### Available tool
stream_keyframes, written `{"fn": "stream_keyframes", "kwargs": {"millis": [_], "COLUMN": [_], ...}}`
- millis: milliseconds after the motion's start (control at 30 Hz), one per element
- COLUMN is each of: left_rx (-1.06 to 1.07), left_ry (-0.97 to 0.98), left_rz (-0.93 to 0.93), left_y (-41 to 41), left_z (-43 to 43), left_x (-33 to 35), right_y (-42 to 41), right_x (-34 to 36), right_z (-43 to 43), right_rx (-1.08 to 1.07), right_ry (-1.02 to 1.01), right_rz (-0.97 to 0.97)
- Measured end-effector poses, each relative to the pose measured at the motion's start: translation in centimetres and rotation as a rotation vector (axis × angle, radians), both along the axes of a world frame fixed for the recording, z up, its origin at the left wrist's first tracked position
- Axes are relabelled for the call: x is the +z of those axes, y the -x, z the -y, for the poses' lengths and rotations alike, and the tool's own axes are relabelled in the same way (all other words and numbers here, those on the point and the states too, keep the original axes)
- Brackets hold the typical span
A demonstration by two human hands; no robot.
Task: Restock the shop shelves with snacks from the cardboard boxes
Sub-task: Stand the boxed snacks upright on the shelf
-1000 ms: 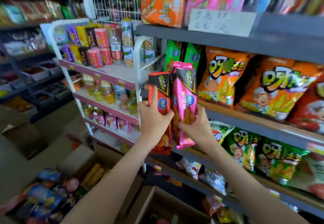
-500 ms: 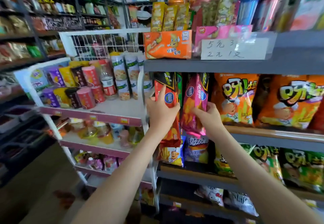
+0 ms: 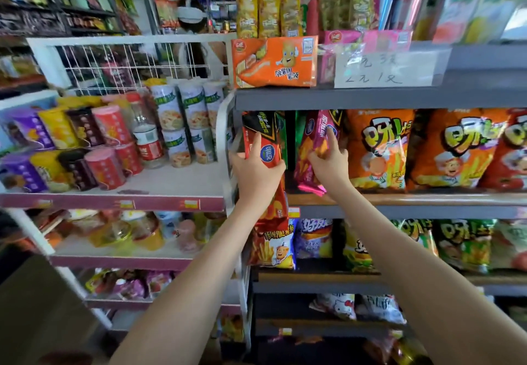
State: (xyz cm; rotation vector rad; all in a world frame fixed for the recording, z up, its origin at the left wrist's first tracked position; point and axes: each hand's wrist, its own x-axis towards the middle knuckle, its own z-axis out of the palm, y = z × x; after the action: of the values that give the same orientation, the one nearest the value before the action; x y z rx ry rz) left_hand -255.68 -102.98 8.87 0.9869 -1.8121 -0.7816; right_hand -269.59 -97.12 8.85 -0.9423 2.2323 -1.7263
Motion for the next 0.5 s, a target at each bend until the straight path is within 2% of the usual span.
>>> {"fn": "stream_keyframes", "kwargs": {"millis": [333,500], "left_rx": [-0.026,-0.121], "left_ry": [-0.078,-0.179], "left_rz": [-0.016,-0.033], "left_y": [1.4,2.1], "left_z": [1.7,3.1], "left_x": [-0.1,-0.2], "right_y": [0.8,1.4], "right_x": [-0.5,-0.5], "right_z": [2.7,2.0], "right_rx": [-0.068,0.033], "right_ry": [-0.113,-0.217], "right_rz": [-0.125,-0.2]}}
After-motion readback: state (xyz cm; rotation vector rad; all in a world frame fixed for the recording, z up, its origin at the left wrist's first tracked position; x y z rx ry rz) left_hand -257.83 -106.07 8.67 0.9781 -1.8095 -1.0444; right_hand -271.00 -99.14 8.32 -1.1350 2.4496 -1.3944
